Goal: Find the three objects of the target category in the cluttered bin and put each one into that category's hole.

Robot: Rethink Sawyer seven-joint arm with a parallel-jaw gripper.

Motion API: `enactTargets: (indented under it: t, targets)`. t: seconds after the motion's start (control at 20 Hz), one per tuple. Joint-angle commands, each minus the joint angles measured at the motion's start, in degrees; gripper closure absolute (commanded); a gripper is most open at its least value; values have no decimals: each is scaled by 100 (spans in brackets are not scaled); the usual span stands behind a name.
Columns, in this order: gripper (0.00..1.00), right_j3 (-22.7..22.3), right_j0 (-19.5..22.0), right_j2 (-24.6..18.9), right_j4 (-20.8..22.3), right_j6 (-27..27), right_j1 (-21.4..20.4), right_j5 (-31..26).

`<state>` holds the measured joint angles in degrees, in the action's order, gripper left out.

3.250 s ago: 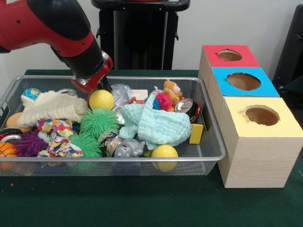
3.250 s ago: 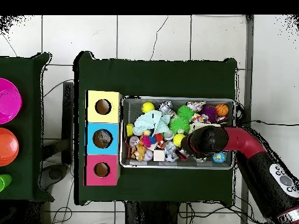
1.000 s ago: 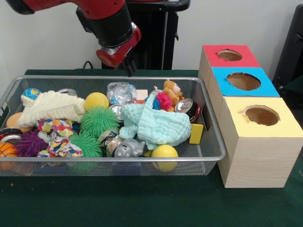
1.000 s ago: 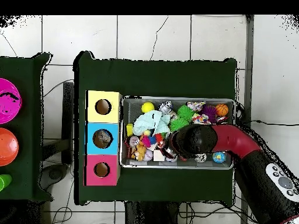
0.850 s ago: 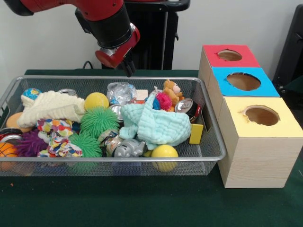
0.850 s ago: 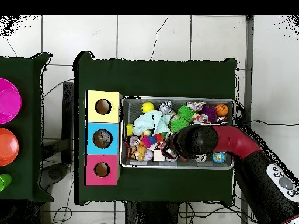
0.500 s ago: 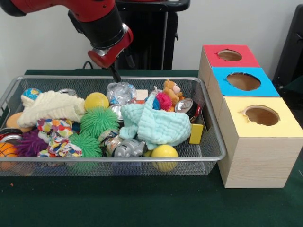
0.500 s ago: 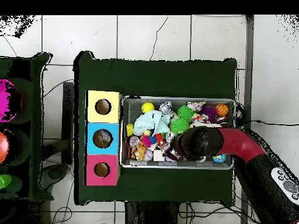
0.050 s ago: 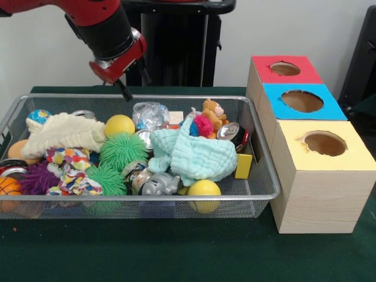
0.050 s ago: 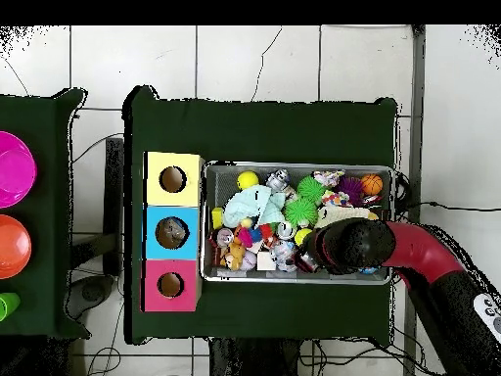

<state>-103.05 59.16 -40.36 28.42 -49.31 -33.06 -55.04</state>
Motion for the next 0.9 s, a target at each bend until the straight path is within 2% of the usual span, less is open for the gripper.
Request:
enactTargets:
  t: [0.05,0.35,0.65,0.9]
  targets:
    - [0,692,91,412,-138,-461,227,-63]
    - [0,1009,124,690,-214,-632,480,-207]
    - [0,1441,33,1066,-416,-873,971,-356]
    - [0,1545,58,1215,-542,-773,1209,-344]
